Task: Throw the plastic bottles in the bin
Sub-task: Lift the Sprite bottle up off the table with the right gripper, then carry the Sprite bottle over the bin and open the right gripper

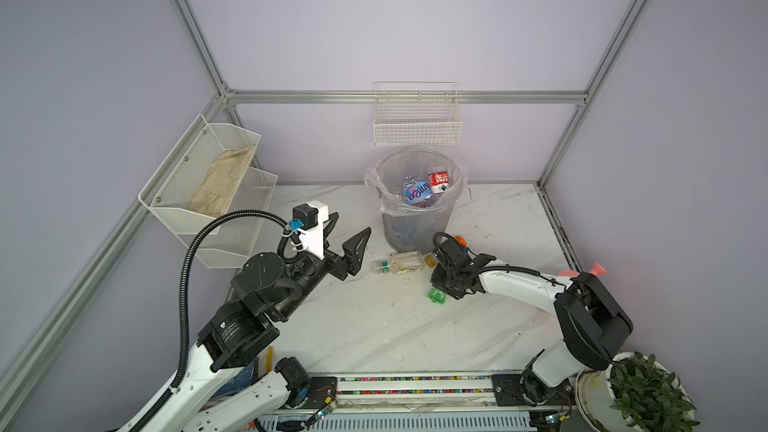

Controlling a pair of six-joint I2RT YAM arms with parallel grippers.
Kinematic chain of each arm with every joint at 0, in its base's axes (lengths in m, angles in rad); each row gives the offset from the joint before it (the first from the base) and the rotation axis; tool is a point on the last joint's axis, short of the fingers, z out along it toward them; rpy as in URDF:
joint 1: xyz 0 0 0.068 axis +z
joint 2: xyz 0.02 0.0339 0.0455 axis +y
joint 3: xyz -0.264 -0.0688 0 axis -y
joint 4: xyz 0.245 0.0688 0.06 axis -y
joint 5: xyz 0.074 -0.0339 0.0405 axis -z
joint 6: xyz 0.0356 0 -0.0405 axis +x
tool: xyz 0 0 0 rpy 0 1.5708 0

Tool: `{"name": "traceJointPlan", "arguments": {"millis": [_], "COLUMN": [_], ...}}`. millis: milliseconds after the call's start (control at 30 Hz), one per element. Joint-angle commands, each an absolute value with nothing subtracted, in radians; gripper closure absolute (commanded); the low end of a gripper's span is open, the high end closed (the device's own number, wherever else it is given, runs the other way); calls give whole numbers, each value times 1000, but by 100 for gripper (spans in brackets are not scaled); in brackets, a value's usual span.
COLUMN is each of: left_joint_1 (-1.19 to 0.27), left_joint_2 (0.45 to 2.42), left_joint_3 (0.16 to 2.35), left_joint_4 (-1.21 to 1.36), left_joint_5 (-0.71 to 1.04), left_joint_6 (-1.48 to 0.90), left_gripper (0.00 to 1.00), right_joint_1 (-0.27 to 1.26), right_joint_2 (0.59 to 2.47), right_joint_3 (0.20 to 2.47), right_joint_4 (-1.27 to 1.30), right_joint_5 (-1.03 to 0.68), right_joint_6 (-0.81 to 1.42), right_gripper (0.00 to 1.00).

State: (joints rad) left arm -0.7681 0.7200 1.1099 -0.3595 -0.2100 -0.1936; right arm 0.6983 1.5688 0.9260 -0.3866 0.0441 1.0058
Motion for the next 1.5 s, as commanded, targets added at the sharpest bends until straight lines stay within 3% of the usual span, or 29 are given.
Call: {"name": "traceJointPlan", "arguments": {"millis": [0, 900, 1467], "left_joint_1": [-773, -791, -848], "left_joint_2": [704, 699, 712], "left_joint_3": [1070, 1006, 991], "left_joint_4": [-349, -349, -354], "left_joint_5": [-214, -224, -277], "left_joint_6": [-209, -296, -299], "left_gripper": [19, 20, 20], "right_joint_1": [694, 696, 696], "right_joint_2": [1494, 999, 884], "right_joint_3": [957, 1195, 1327], "right_joint_4": [-424, -581, -454], "right_joint_5": [112, 413, 407], "right_joint_6": [951, 612, 452], "right_gripper": [100, 100, 100]}}
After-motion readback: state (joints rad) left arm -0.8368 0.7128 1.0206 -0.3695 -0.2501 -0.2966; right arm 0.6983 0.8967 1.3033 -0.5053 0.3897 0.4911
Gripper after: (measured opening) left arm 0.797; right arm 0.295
